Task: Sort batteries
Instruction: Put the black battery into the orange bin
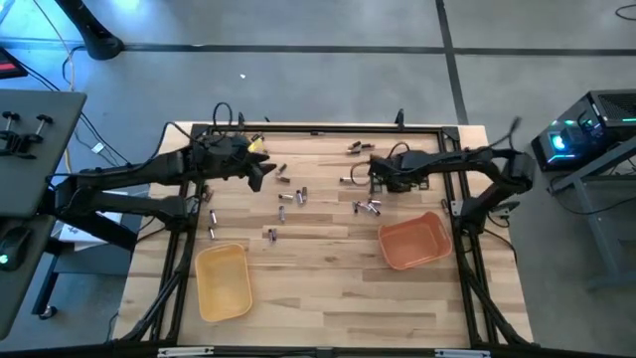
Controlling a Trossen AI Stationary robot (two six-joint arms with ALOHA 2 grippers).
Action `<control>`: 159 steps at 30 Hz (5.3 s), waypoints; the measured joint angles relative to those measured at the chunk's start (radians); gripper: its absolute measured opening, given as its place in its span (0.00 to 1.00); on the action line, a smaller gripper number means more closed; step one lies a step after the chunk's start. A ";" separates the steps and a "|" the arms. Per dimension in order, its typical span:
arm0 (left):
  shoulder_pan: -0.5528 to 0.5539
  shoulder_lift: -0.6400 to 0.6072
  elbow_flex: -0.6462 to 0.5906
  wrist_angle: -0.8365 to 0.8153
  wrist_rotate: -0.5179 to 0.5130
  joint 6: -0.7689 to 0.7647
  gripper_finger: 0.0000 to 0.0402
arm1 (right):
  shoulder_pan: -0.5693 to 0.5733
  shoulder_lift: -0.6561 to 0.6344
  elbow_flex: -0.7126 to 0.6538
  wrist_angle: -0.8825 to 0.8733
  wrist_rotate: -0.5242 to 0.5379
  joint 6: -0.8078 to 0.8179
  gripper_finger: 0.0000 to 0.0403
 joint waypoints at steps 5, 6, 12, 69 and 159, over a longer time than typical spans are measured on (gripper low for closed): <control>0.028 -0.001 0.062 0.035 -0.006 0.136 0.50 | 0.021 -0.123 0.002 -0.023 -0.004 -0.020 0.04; 0.035 -0.001 0.072 0.044 -0.007 0.146 0.50 | 0.026 -0.150 0.003 -0.031 -0.004 -0.015 0.04; 0.064 -0.002 0.096 0.081 -0.009 0.148 0.50 | 0.160 -0.331 0.004 -0.080 -0.146 0.004 0.04; 0.076 0.011 0.094 0.074 0.003 0.126 0.50 | 0.007 0.150 0.055 0.242 -0.094 0.157 0.52; 0.078 0.014 0.094 0.082 -0.011 -0.214 0.50 | -0.409 0.538 0.761 -0.055 -0.179 -0.655 0.55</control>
